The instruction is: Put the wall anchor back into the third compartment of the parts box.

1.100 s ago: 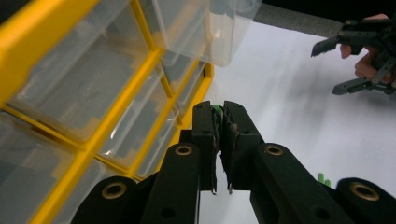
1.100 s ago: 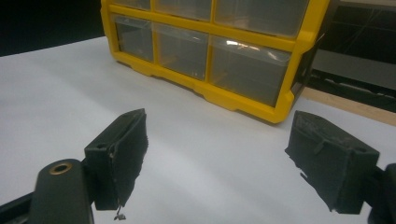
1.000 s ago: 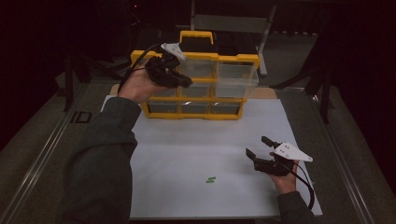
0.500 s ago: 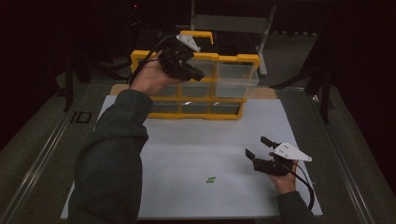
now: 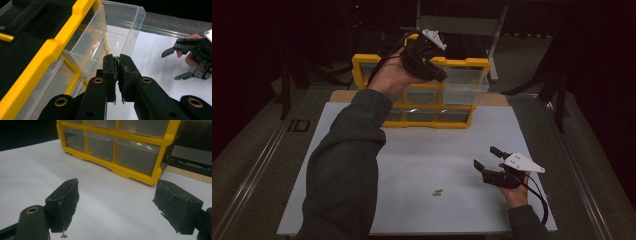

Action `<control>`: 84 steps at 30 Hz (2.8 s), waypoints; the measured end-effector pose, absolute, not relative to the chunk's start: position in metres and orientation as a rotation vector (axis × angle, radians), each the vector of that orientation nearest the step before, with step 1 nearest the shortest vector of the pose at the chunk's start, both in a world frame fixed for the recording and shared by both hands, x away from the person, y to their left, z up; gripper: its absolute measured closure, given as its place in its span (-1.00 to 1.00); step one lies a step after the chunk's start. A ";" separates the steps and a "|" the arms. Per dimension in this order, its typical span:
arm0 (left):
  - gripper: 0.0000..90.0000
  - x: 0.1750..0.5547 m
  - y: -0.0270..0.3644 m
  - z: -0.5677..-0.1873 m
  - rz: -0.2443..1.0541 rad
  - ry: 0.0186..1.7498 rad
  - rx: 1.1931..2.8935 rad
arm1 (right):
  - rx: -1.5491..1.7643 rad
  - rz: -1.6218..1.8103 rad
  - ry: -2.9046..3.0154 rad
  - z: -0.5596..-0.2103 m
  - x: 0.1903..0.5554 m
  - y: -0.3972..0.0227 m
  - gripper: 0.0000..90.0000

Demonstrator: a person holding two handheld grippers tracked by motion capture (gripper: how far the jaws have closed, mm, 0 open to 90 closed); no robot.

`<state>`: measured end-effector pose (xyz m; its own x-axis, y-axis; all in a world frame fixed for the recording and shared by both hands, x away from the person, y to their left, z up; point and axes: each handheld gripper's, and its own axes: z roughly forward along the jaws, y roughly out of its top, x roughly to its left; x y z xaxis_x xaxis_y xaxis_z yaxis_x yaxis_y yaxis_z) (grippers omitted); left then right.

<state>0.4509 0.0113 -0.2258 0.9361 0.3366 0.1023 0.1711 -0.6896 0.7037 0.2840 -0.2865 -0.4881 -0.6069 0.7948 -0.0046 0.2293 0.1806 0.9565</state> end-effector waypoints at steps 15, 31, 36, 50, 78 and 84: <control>0.88 0.465 -0.026 -0.221 0.291 0.353 2.352 | 0.955 1.445 1.951 -0.488 0.285 -0.285 -0.56; -0.65 0.460 -0.009 -0.235 0.281 0.446 2.299 | 0.960 1.449 1.943 -0.488 0.284 -0.286 -0.56; -0.80 0.451 0.000 -0.242 0.312 0.463 2.316 | 0.958 1.446 1.941 -0.488 0.284 -0.287 -0.58; -0.85 0.429 0.020 -0.269 0.383 0.468 2.386 | 0.974 1.443 1.939 -0.488 0.285 -0.288 -0.63; -0.86 0.390 0.021 -0.321 0.328 0.417 2.406 | 0.981 1.449 1.930 -0.487 0.284 -0.289 -0.65; -0.86 0.384 0.023 -0.335 0.315 0.417 2.416 | 0.977 1.446 1.930 -0.487 0.285 -0.289 -0.65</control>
<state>0.3839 0.0227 -0.3347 0.9204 0.3730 0.1173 0.2150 -0.7333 0.6451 0.2847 -0.2893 -0.4874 -0.5956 0.8032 0.0062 0.2317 0.1645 0.9588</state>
